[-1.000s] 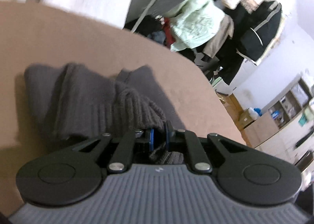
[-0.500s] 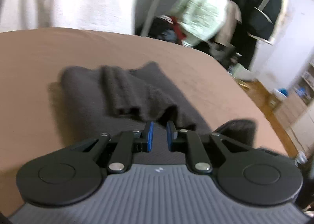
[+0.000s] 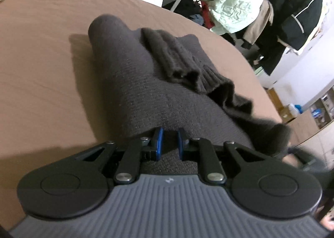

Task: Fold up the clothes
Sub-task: 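Fold the sleeve over the sweater body with both grippers and release, then pat and smooth the folded sweater flat with both grippers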

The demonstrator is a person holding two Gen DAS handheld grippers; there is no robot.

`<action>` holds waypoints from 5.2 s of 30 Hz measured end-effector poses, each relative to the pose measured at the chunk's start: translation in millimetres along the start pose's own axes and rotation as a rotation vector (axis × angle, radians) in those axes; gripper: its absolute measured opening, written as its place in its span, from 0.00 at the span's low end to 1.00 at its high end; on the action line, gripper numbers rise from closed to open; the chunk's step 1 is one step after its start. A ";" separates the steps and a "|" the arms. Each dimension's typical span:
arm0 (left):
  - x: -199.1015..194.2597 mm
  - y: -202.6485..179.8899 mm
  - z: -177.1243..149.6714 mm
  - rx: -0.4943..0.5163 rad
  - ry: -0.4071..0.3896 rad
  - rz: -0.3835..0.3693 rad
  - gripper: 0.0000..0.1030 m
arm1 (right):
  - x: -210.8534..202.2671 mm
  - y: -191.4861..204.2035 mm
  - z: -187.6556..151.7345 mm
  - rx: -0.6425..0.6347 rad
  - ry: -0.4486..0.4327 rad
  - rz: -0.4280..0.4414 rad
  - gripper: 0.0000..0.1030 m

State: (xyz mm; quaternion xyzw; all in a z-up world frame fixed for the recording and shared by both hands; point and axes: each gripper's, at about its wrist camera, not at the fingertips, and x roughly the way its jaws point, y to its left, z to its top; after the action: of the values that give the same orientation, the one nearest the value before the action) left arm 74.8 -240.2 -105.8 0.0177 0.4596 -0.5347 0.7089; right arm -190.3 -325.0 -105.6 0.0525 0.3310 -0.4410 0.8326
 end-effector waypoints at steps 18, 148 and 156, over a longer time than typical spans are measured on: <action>-23.4 17.6 30.2 -0.094 -0.030 0.114 0.18 | 28.0 111.4 109.1 -0.656 -0.055 0.383 0.60; -17.1 -52.1 -82.6 0.150 0.124 0.108 0.70 | -25.8 -39.5 -2.3 0.053 0.071 0.063 0.58; -4.0 -51.2 -84.7 0.144 0.162 0.143 0.74 | -16.3 -35.3 -3.8 0.076 0.109 0.116 0.60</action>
State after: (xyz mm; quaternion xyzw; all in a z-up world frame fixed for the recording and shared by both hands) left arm -18.6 -215.3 -128.0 0.1443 0.4735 -0.5111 0.7027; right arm -225.7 -333.6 -91.6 0.1270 0.3550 -0.4010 0.8349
